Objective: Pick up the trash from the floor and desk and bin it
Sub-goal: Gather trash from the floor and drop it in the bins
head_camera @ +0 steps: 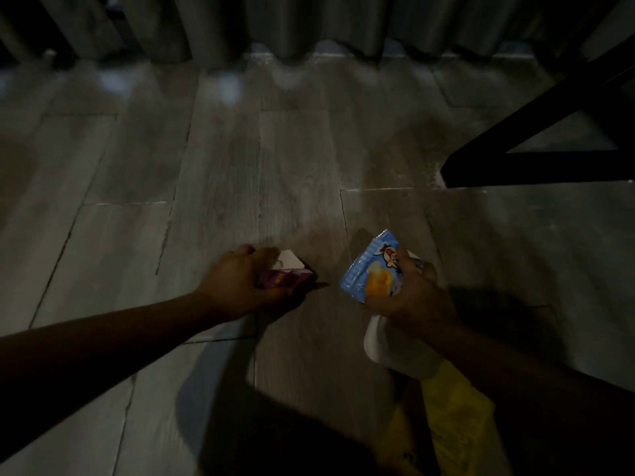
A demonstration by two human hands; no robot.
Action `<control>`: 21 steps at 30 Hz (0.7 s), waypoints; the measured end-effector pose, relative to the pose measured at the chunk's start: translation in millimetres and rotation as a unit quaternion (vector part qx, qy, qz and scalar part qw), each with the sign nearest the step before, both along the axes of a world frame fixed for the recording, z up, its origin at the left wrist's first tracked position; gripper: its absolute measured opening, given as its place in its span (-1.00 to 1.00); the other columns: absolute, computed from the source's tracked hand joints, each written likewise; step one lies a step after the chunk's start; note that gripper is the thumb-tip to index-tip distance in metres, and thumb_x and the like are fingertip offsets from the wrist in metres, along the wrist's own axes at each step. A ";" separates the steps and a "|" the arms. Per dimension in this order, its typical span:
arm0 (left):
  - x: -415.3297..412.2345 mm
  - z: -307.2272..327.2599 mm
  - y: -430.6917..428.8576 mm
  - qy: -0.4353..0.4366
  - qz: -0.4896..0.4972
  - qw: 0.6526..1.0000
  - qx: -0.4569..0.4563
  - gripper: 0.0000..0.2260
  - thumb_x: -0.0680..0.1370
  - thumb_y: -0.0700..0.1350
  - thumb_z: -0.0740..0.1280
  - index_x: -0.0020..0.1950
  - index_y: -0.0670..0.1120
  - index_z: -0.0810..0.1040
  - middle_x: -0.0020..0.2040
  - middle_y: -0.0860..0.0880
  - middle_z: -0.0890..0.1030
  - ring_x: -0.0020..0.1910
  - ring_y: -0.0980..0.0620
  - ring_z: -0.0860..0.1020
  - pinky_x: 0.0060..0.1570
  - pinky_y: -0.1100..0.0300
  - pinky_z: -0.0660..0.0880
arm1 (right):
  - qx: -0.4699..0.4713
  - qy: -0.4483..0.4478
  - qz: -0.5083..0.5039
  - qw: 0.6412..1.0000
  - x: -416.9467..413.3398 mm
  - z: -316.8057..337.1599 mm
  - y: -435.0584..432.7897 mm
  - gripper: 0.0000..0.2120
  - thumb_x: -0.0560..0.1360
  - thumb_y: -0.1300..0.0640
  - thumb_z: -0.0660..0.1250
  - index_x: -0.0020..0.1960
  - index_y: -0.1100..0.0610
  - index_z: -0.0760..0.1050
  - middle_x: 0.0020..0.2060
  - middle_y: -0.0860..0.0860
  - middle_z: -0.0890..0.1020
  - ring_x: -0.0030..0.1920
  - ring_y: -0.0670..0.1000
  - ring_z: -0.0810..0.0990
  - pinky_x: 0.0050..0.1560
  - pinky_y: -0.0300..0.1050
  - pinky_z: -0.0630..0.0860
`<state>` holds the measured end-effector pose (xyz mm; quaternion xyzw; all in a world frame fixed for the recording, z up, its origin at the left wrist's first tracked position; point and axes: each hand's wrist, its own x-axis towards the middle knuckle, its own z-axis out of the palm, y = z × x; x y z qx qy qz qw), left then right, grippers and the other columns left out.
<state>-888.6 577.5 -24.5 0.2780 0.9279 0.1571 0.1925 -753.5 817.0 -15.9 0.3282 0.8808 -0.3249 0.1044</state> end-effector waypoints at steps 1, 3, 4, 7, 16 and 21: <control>0.4 5.0 -1.5 -0.006 0.024 1.000 0.016 -0.31 0.39 0.23 0.41 0.44 0.01 0.33 0.21 -0.05 0.45 0.09 0.03 0.45 0.05 0.20 0.41 | -0.007 0.010 0.004 1.000 -1.7 6.7 1.9 0.03 0.34 -0.01 0.52 0.56 -0.01 -0.11 0.50 0.17 0.02 0.48 0.19 0.12 0.45 0.11 0.19; -0.4 15.6 -4.1 -0.015 0.065 0.997 0.030 -0.35 0.35 0.23 0.45 0.37 0.01 0.40 0.15 -0.02 0.48 0.01 0.08 0.45 -0.04 0.23 0.38 | -0.011 0.012 0.019 1.000 -5.9 19.1 3.4 0.04 0.34 -0.02 0.52 0.56 -0.01 -0.13 0.51 0.14 0.05 0.50 0.15 0.11 0.47 0.06 0.17; -2.0 20.8 -5.9 -0.018 0.079 0.996 0.034 -0.36 0.34 0.23 0.45 0.34 0.01 0.43 0.14 -0.01 0.50 -0.01 0.08 0.46 -0.05 0.23 0.39 | -0.007 0.013 0.025 1.000 -8.9 25.4 2.6 0.05 0.33 -0.03 0.52 0.56 -0.02 -0.13 0.51 0.13 0.08 0.49 0.14 0.12 0.47 0.01 0.17; -11.2 35.4 -13.1 -0.022 0.103 0.992 0.066 -0.48 0.32 0.22 0.47 0.19 0.03 0.54 0.05 0.01 0.57 -0.08 0.09 0.53 -0.09 0.21 0.47 | -0.011 0.037 0.031 0.999 -21.7 40.4 -3.3 0.05 0.31 -0.01 0.54 0.56 -0.02 -0.09 0.50 0.11 0.13 0.48 0.12 0.16 0.40 -0.07 0.21; -34.4 107.8 -48.6 -0.034 0.214 0.959 0.180 -0.73 0.25 0.19 0.50 -0.18 0.08 0.63 -0.29 0.08 0.62 -0.23 0.22 0.57 -0.33 0.28 0.45 | 0.002 0.054 0.067 0.996 -84.7 110.8 -17.9 -0.13 0.32 0.15 0.53 0.51 0.02 0.17 0.31 0.15 0.42 0.17 0.11 0.50 0.16 -0.04 0.47; -30.9 179.0 -90.0 -0.053 0.274 0.956 0.095 -0.56 0.30 0.25 0.46 -0.01 -0.04 0.61 -0.16 0.00 0.59 -0.27 0.09 0.53 -0.29 0.20 0.41 | -0.045 0.010 0.081 0.996 -125.3 173.8 -48.3 -0.02 0.18 -0.06 0.49 0.51 0.11 0.16 0.25 0.21 0.47 0.21 0.21 0.49 0.18 0.11 0.50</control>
